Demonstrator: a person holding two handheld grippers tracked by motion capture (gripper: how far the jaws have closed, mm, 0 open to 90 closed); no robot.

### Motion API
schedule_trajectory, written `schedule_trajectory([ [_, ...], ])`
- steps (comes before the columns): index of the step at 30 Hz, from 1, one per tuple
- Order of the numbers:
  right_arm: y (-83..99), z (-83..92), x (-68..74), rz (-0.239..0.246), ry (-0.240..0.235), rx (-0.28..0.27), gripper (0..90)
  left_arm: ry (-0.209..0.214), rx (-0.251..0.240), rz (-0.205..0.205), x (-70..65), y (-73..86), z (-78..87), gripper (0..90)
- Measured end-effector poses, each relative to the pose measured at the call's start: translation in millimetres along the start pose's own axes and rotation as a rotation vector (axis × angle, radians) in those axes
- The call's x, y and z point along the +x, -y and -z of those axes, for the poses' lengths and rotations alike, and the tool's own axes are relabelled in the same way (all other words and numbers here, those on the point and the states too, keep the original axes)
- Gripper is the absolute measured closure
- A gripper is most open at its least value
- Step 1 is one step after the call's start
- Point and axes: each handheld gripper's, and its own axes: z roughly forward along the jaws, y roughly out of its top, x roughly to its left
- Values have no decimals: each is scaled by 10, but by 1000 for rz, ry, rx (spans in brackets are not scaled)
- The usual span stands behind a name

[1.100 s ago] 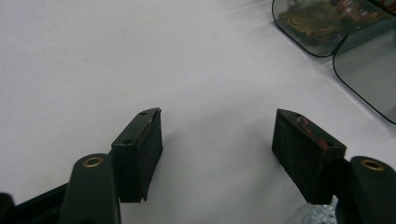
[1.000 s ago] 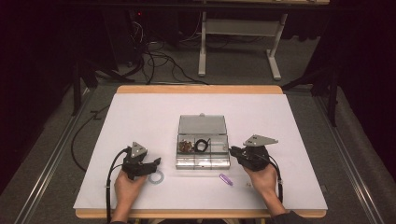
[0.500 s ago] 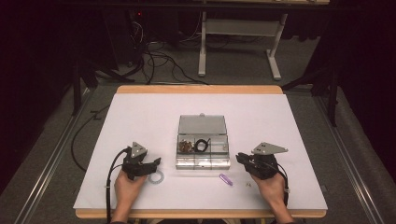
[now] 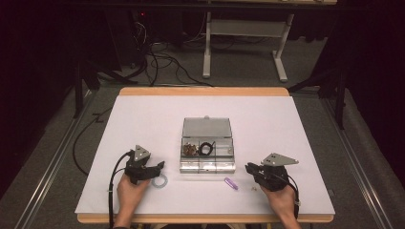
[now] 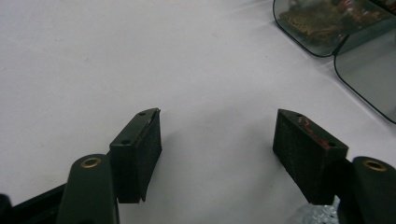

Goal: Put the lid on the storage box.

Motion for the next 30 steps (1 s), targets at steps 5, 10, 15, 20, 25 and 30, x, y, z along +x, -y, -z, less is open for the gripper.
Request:
schedule_trajectory([
  [5,36,25,16,-6,3,-1,816,8,30,-40,22,-3,22,322],
  [10,96,67,63,2,23,3,808,7,30,-40,22,-3,21,320],
  [15,178,114,84,-9,32,-2,809,6,32,-43,23,-2,23,320],
  [20,263,167,102,-7,35,10,806,-3,1,-3,0,1,0,320],
  [25,350,221,146,-3,37,28,802,-3,1,-2,-1,1,-1,320],
  [30,438,244,165,0,42,45,797,6,32,-42,22,-2,21,319],
])
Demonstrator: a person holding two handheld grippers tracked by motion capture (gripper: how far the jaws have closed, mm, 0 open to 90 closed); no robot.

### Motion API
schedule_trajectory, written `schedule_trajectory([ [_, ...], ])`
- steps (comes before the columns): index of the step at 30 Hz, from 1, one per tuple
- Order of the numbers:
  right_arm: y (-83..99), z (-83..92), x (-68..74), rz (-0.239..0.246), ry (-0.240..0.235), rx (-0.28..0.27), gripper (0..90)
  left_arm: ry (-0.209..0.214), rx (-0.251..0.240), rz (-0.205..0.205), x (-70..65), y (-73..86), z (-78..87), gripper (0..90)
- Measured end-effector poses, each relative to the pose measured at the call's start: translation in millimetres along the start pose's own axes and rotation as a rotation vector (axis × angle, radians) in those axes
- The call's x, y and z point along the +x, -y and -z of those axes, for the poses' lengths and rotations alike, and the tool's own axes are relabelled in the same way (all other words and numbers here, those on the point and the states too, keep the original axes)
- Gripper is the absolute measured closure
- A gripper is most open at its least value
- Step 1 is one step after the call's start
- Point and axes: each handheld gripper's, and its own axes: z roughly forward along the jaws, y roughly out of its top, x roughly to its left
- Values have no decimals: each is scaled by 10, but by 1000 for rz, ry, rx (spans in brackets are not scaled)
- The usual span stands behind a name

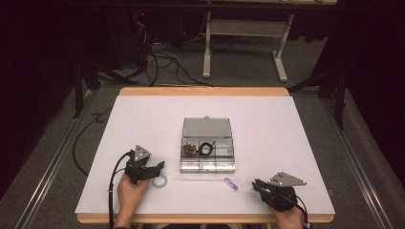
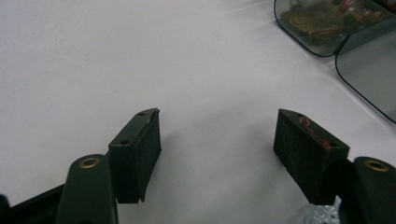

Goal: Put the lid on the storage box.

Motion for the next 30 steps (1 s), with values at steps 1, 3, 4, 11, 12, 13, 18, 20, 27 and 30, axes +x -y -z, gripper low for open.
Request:
schedule_trajectory([
  [1,14,-4,4,-1,4,5,796,-11,-28,36,-21,1,-21,319],
  [3,36,-17,0,-8,1,11,790,-1,1,-1,0,0,0,319],
  [4,44,-27,-5,-7,3,12,790,-1,1,-1,0,0,0,319],
  [11,76,-87,-36,-17,10,38,801,0,-1,2,-1,0,-1,319],
  [12,78,-96,-41,-15,11,40,809,-10,-31,40,-22,1,-23,319],
  [13,79,-101,-45,-15,12,41,819,0,2,-1,2,-1,1,319],
  [18,61,-118,-37,0,15,45,871,0,-1,2,0,0,-1,319],
  [20,54,-129,-27,14,19,50,873,0,1,0,1,0,1,319],
  [27,52,-144,-36,12,12,45,880,-1,-1,2,-1,0,-1,319],
  [30,42,-153,-38,16,10,46,886,-1,2,-1,2,0,1,319],
])
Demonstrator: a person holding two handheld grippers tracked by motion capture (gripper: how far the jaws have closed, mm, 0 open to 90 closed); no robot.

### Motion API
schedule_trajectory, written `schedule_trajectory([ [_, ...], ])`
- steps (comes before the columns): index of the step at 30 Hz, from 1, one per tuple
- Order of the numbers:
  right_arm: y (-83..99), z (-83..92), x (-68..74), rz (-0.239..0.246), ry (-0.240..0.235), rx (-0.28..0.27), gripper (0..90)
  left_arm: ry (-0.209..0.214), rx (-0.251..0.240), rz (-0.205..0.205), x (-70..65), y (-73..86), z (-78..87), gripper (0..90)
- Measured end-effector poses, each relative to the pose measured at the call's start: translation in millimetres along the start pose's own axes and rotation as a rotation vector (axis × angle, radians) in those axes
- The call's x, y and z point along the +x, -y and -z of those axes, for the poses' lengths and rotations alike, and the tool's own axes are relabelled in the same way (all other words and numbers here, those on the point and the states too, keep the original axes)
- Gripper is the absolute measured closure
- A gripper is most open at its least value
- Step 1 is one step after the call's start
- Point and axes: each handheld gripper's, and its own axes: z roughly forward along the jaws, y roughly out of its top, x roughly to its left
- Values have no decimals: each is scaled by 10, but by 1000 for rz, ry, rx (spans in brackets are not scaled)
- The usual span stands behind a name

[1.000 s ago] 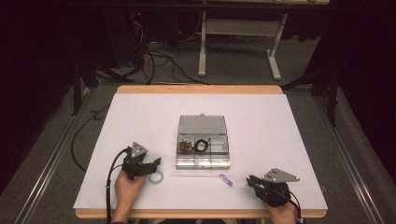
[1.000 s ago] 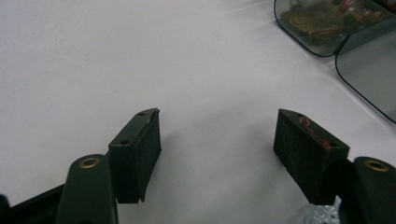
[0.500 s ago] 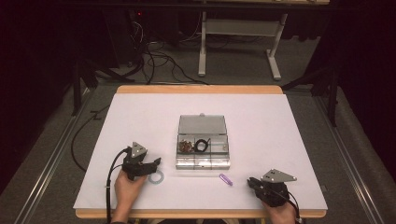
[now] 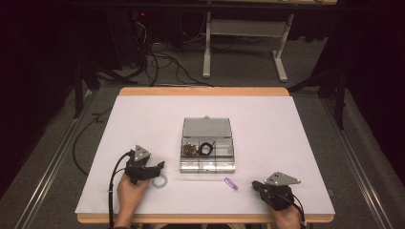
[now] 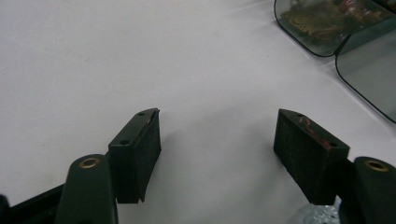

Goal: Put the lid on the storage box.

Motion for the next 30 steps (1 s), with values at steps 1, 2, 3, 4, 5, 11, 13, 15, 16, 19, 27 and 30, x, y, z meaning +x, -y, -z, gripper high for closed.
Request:
schedule_trajectory([
  [1,-6,-3,1,7,1,0,888,0,0,0,0,0,0,319],
  [2,-11,-3,5,7,2,3,888,0,-1,1,-1,0,-1,318],
  [3,-16,-6,3,14,2,3,889,0,-3,4,-3,0,-2,319],
  [4,-20,-7,3,15,1,3,889,-1,-3,3,-3,0,-2,319],
  [5,-21,-7,3,17,1,3,890,-1,0,0,-1,0,-1,318],
  [11,-33,-13,-6,8,-16,-6,891,0,-2,1,-2,0,-2,319],
  [13,-55,-11,4,12,-19,-15,891,-1,0,0,-1,0,-1,318],
  [15,-83,-14,12,15,-19,-24,891,0,-2,1,-2,1,-1,318],
  [16,-97,-16,14,13,-22,-25,890,0,-2,1,-2,1,-1,318],
  [19,-141,-22,20,20,-25,-34,891,-1,-1,0,-2,0,-1,318],
  [27,-305,-20,42,49,-36,-58,891,-2,-1,0,-2,0,0,318],
  [30,-364,-24,39,53,-44,-68,891,-1,-1,0,-2,0,-1,318],
])
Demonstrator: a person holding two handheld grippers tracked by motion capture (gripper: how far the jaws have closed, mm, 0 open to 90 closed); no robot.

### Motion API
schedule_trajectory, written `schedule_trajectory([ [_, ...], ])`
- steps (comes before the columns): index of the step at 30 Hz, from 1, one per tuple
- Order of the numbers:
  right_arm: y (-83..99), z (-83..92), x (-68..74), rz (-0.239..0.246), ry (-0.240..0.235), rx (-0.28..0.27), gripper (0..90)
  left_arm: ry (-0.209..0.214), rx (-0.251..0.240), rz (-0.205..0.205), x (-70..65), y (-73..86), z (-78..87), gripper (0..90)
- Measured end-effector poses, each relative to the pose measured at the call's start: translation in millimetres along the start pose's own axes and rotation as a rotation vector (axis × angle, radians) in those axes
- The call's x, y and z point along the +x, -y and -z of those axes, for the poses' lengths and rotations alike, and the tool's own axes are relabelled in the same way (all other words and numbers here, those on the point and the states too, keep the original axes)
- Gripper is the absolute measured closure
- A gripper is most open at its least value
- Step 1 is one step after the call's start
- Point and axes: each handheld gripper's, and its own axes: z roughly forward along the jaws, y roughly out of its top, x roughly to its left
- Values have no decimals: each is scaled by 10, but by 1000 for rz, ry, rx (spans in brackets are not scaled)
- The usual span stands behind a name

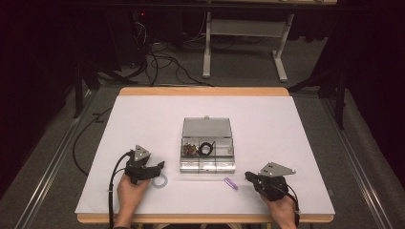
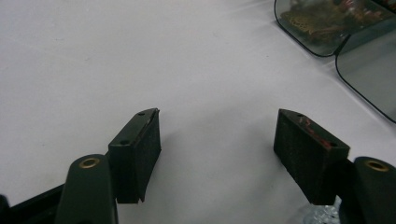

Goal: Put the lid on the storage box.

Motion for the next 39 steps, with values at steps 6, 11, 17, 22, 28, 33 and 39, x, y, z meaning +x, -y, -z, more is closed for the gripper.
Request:
schedule_trajectory([
  [6,-108,-23,-20,6,-8,-18,891,1,0,0,0,0,0,318],
  [11,-214,-45,-15,34,-1,-22,891,0,0,0,0,0,0,318],
  [17,-347,-74,-44,48,-2,-40,891,1,-1,0,0,0,0,318],
  [22,-441,-124,-82,33,-13,-67,891,1,-1,3,0,0,-1,318],
  [28,-526,-183,-103,21,-36,-72,891,-9,-31,41,-22,1,-24,317],
  [33,-590,-266,-108,3,-52,-71,891,-9,-32,42,-22,1,-24,318],
  [39,-649,-373,-120,-8,-63,-60,890,-8,-32,42,-22,1,-24,318],
])
